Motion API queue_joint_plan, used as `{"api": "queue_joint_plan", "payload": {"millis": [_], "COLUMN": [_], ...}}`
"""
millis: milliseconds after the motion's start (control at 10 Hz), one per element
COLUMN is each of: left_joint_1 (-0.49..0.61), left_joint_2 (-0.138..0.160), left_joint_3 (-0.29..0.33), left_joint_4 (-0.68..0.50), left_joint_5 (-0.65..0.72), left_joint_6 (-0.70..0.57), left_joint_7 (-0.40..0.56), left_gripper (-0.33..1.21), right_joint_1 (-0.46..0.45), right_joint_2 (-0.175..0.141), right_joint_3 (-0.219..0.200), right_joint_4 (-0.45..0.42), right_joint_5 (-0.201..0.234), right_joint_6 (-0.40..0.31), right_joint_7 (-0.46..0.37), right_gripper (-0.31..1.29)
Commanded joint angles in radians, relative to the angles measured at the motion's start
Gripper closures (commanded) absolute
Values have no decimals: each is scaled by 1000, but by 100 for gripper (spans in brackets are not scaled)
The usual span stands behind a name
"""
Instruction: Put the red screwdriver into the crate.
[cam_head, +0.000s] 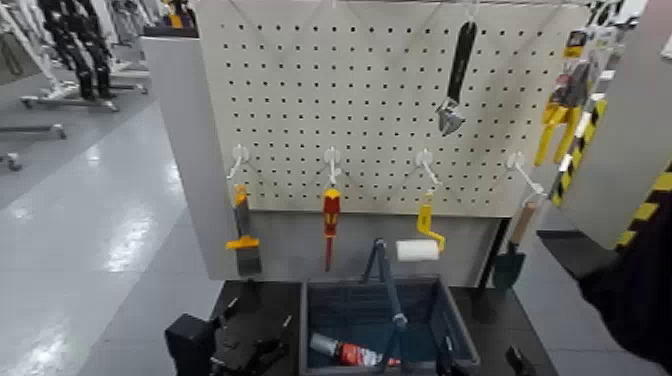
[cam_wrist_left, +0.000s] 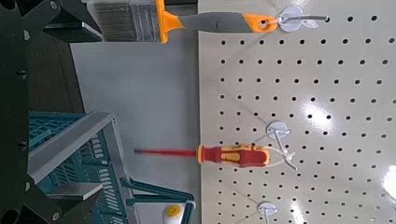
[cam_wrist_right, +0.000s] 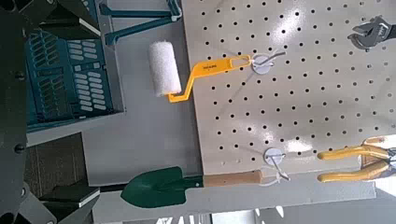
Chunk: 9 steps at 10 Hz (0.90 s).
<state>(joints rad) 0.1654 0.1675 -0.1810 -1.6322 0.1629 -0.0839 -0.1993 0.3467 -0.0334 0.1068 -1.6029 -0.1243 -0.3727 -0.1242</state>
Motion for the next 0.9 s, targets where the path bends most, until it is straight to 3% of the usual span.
{"api": "queue_joint_plan", "payload": {"millis": [100,500,900], "left_joint_1": [-3,-40,-150], "left_joint_2": [-2,-2,-19], "left_joint_3": [0,-3,15], "left_joint_4": [0,5,46], "left_joint_5": [1,9,29], "left_joint_6": [4,47,121], "left_joint_7": [-2,-28,-169], "left_gripper": [17,17,17], "right_joint_1": [0,-2,-5], "right_joint_2": [0,0,0], "right_joint_3": [4,5,10], "right_joint_4": [0,3,8], "right_joint_5": [0,0,-6], "right_joint_6": [-3,-9,-9], "right_joint_7": [0,-2,-2], "right_gripper": [13,13,13]}}
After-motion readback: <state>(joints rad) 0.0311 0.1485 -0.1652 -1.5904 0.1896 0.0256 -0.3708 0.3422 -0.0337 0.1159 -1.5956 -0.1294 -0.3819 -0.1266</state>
